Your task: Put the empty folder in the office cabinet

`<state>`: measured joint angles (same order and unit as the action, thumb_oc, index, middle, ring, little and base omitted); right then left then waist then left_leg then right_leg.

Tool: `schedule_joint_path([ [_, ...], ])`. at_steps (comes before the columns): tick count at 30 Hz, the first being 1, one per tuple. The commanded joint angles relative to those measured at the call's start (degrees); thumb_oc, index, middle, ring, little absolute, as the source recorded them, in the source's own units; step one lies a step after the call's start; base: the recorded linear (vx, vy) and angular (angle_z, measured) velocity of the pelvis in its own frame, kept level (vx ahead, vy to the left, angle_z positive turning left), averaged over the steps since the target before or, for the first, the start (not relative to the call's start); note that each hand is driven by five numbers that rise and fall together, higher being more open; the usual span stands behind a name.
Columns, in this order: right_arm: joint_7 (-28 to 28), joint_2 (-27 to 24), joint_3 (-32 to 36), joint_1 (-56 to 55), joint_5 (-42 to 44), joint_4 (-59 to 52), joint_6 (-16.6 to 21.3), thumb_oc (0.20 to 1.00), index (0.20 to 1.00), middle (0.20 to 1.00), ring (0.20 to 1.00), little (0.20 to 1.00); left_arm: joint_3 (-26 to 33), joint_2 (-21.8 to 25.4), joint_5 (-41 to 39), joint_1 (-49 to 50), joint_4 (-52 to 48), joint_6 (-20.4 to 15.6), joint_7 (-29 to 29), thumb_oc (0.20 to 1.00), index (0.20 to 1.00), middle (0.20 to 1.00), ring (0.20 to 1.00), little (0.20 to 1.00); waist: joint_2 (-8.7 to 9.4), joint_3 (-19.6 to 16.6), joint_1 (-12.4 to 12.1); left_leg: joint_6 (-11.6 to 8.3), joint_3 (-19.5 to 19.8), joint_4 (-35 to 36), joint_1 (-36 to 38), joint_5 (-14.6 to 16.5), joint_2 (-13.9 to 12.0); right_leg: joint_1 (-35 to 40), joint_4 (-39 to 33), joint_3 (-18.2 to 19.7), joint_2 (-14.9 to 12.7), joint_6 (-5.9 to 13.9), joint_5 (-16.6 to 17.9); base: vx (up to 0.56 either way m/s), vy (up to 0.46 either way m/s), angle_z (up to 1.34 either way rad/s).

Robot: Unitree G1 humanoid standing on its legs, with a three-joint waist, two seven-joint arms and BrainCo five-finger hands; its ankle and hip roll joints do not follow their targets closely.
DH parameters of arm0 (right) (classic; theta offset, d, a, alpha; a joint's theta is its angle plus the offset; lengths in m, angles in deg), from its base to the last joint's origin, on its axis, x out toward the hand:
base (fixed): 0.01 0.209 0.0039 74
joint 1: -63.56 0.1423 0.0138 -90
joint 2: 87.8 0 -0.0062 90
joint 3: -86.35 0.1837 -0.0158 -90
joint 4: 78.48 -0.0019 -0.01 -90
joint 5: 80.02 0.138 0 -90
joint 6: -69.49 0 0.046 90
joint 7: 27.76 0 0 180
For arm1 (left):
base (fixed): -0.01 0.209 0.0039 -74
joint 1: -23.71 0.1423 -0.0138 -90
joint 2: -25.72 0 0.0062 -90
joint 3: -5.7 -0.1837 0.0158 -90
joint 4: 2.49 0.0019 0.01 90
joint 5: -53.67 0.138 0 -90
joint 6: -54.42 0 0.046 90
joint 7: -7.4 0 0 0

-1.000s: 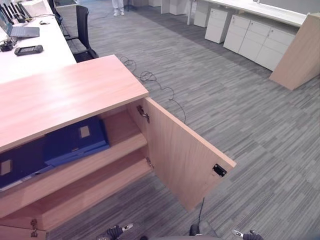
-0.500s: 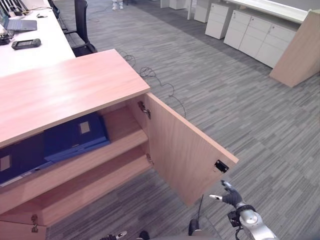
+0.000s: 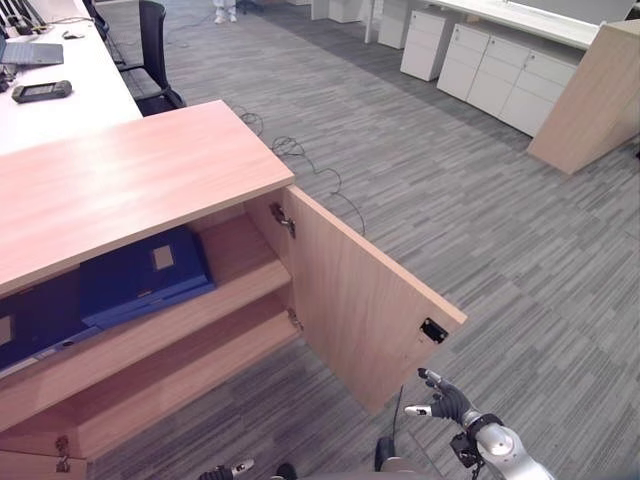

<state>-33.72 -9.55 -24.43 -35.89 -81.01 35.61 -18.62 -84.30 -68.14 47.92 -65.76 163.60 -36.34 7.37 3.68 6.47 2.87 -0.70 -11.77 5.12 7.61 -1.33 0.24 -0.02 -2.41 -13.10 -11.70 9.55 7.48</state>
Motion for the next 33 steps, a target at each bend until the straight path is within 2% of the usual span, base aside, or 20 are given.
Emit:
schedule_joint_path([
  [1, -1.8, 4.0, -7.6, 8.3, 4.4, -9.0, 6.3, 1.000, 1.000, 1.000, 1.000, 1.000, -0.4, -1.3, 1.8, -0.2, 1.2, -1.5, -0.2, 1.000, 1.000, 1.000, 1.000, 1.000, 1.95, -2.6, -1.7, 2.11, 2.0, -0.1, -0.3, 4.9, 5.2, -12.4, -2.6, -2.8, -0.1, 3.16, 7.9, 0.00, 0.000, 0.00],
  [7, 1.4, 7.3, -9.7, 15.7, 6.6, -3.9, 5.5, 1.000, 1.000, 1.000, 1.000, 1.000, -1.6, -1.7, 0.6, -0.1, 1.6, -1.3, 0.5, 1.000, 1.000, 1.000, 1.000, 1.000, 2.11, -2.9, -3.0, 2.13, 2.1, -0.1, -0.5, 4.7, 5.5, -12.8, -2.6, -2.7, -0.4, 3.12, 8.5, 0.00, 0.005, -0.02],
  [14, 3.2, 6.6, -6.0, 15.2, 8.2, -1.5, 4.8, 1.000, 1.000, 1.000, 1.000, 1.000, -1.3, -1.4, 1.3, 0.6, 2.4, -1.0, 0.6, 1.000, 1.000, 1.000, 1.000, 1.000, 2.23, -3.4, -3.6, 2.10, 2.6, -0.1, -0.2, 5.0, 5.5, -12.2, -2.6, -3.3, -0.9, 3.28, 8.6, 0.03, 0.001, 0.03],
  [18, 3.2, 8.2, -7.4, 16.4, 9.6, -2.0, 5.3, 1.000, 1.000, 1.000, 1.000, 1.000, -1.7, -1.5, 1.1, 0.4, 2.5, -1.1, 0.7, 1.000, 1.000, 1.000, 1.000, 1.000, 2.11, -3.4, -3.8, 2.18, 2.7, -0.1, -0.2, 5.0, 5.5, -12.2, -2.6, -3.5, -1.0, 3.32, 8.6, 0.01, 0.008, 0.05],
  [20, 1.6, 11.7, -13.0, 19.7, 11.1, -3.0, 5.4, 1.000, 1.000, 1.000, 1.000, 1.000, -3.0, -1.9, 0.8, -0.3, 1.9, -1.0, 1.0, 1.000, 1.000, 1.000, 1.000, 1.000, 1.89, -3.1, -4.4, 2.23, 2.7, -0.1, -0.2, 4.9, 5.6, -12.3, -2.6, -3.6, -1.1, 3.30, 8.6, 0.00, 0.000, 0.00],
  [21, 1.6, 11.7, -13.1, 19.8, 11.2, -2.9, 5.5, 1.000, 1.000, 1.000, 1.000, 1.000, -2.9, -1.9, 0.8, -0.3, 1.9, -1.0, 1.0, 1.000, 1.000, 1.000, 1.000, 1.000, 1.92, -3.1, -4.3, 2.23, 2.7, -0.1, -0.2, 4.9, 5.6, -12.3, -2.6, -3.6, -1.1, 3.30, 8.6, 0.00, 0.016, -0.06],
  [23, 0.6, 14.9, -17.5, 23.4, 14.0, -3.4, 5.8, 1.000, 1.000, 1.000, 1.000, 1.000, -4.0, -2.2, 0.1, -0.8, 1.4, -1.2, 1.3, 1.000, 1.000, 1.000, 1.000, 1.000, 1.81, -2.8, -5.0, 2.30, 2.6, -0.1, -0.2, 4.8, 5.6, -12.4, -2.6, -3.8, -1.0, 3.24, 8.7, -0.02, 0.017, -0.13],
  [26, -1.8, 21.3, -25.6, 30.0, 21.0, -6.7, 5.8, 1.000, 1.000, 1.000, 1.000, 1.000, -6.1, -2.8, -1.5, -1.7, 1.0, -1.3, 1.7, 1.000, 1.000, 1.000, 1.000, 1.000, 1.96, -2.4, -6.4, 2.17, 2.3, -0.1, -0.5, 4.3, 5.4, -12.6, -2.6, -4.0, -1.0, 3.09, 8.8, -0.03, 0.017, -0.42],
  [28, -3.1, 23.3, -28.5, 33.1, 24.0, -8.0, 5.3, 1.000, 1.000, 1.000, 1.000, 1.000, -7.0, -2.9, -1.7, -1.6, 0.6, -1.2, 1.9, 1.000, 1.000, 1.000, 1.000, 1.000, 1.95, -2.3, -7.7, 2.04, 2.5, -0.1, -0.4, 4.3, 5.0, -12.0, -2.6, -4.4, -1.0, 3.10, 8.7, -0.01, 0.004, -0.51],
  [33, -4.4, 25.6, -31.0, 37.7, 30.9, -11.5, 4.9, 1.000, 1.000, 1.000, 1.000, 1.000, -7.2, -2.3, -2.0, -1.6, 0.9, -1.0, 2.6, 1.000, 1.000, 1.000, 1.000, 1.000, 2.69, -2.5, -9.6, 1.98, 3.3, -0.1, -0.9, 3.8, 5.1, -11.8, -2.6, -5.4, -1.8, 3.16, 9.2, -0.01, -0.004, 0.16],
])
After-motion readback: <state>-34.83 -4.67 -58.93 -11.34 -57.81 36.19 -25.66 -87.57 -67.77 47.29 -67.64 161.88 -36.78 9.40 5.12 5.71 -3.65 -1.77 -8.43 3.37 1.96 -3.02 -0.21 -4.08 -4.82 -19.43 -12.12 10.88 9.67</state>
